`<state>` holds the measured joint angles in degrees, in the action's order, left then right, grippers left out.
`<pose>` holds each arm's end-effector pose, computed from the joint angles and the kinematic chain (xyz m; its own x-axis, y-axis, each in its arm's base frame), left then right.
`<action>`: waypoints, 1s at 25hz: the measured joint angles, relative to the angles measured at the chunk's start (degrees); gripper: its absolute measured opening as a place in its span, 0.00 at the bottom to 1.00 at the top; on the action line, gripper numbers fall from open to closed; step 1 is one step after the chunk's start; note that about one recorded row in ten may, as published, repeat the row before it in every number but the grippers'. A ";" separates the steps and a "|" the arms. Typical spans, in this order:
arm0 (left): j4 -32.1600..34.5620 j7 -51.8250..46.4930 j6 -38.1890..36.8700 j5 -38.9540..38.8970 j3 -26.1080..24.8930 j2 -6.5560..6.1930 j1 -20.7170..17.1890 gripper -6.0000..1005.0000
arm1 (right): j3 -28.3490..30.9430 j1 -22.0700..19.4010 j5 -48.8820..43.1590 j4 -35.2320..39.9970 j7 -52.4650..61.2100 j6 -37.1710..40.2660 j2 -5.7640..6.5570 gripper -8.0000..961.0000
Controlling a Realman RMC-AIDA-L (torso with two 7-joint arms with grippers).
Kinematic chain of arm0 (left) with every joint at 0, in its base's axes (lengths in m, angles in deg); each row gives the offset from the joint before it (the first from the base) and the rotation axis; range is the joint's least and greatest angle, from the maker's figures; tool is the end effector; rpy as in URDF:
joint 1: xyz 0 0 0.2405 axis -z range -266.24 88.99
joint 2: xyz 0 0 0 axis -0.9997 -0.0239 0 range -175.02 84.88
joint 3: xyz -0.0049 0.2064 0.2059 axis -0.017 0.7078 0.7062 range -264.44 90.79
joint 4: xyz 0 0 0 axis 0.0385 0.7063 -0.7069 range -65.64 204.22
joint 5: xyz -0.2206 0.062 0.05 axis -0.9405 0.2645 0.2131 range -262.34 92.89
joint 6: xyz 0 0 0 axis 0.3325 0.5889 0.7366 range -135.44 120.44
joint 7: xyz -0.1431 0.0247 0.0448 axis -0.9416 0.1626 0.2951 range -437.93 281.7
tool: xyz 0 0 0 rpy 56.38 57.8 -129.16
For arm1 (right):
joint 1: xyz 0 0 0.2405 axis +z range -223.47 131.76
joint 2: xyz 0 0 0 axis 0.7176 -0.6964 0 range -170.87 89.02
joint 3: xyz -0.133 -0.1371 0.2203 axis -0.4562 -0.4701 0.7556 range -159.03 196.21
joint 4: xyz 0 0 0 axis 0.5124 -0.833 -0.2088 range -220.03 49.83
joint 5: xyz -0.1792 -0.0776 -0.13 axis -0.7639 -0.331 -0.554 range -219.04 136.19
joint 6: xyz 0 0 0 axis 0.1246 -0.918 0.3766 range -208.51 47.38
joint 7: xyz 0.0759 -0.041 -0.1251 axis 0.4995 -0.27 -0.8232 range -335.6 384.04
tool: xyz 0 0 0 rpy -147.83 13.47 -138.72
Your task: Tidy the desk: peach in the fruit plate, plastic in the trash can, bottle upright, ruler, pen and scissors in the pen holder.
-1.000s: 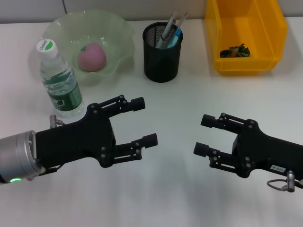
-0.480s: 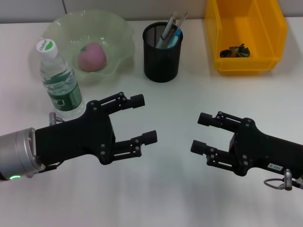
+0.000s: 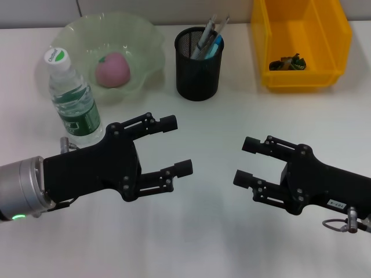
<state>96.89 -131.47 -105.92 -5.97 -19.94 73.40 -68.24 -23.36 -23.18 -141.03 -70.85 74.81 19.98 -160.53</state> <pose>-0.2853 0.2898 -0.0580 0.6516 0.0575 0.7564 0.2166 -0.9697 -0.1129 0.3146 0.2696 -0.0739 0.5989 -0.1986 -0.7758 -0.3892 -0.9188 -0.0652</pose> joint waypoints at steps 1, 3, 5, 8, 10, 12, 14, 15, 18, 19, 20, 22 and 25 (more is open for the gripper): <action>0.00 0.00 0.00 0.00 0.04 0.00 0.00 0.78 | -0.07 0.00 0.00 -0.15 -0.01 0.00 0.00 0.72; -0.01 0.00 0.24 0.00 0.44 0.05 0.00 0.78 | -0.10 0.00 0.00 -0.41 0.00 -0.11 0.00 0.72; -0.04 0.00 0.62 0.00 1.24 0.13 0.00 0.78 | -0.03 0.03 0.00 -0.81 0.00 -0.21 0.00 0.72; -0.06 0.00 0.76 -0.08 1.78 0.15 -0.04 0.78 | 0.01 0.07 0.11 -0.99 -0.25 -0.07 0.00 0.72; -0.07 0.00 0.78 -0.22 1.80 0.16 -0.08 0.78 | 0.02 0.19 0.17 -0.99 -0.27 -0.02 0.00 0.72; -0.09 0.25 0.78 -0.26 1.80 0.18 -0.09 0.78 | 0.06 0.42 0.17 -0.99 -0.29 -0.01 0.00 0.72; -0.09 0.69 0.78 -0.28 1.79 0.23 -0.16 0.78 | 0.10 0.61 0.19 -0.98 -0.31 0.00 -0.02 0.72; -0.09 0.98 0.78 -0.29 1.79 0.26 -0.21 0.78 | 0.12 0.68 0.21 -0.98 -0.32 -0.01 -0.04 0.72; -0.09 1.28 0.77 -0.34 1.77 0.27 -0.36 0.78 | 0.14 0.92 0.38 -1.22 -0.38 0.00 -0.09 0.72; -0.09 1.29 0.74 -0.37 1.77 0.27 -0.41 0.78 | 0.13 1.04 0.54 -1.48 -0.41 0.00 -0.09 0.72; -0.09 1.30 0.71 -0.39 1.76 0.27 -0.48 0.78 | 0.14 1.14 0.67 -1.73 -0.43 0.00 -0.10 0.72; -0.09 1.32 0.69 -0.40 1.76 0.27 -0.61 0.78 | 0.13 1.21 0.83 -1.93 -0.45 0.00 -0.10 0.72; -0.36 1.38 0.84 -0.43 1.74 0.27 -0.72 0.78 | 0.13 1.27 0.84 -1.95 -0.46 0.00 -0.10 0.72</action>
<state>96.53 -130.09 -105.08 -6.40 -18.20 73.67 -68.96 -23.24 -21.91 -140.19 -72.80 74.35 19.98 -160.63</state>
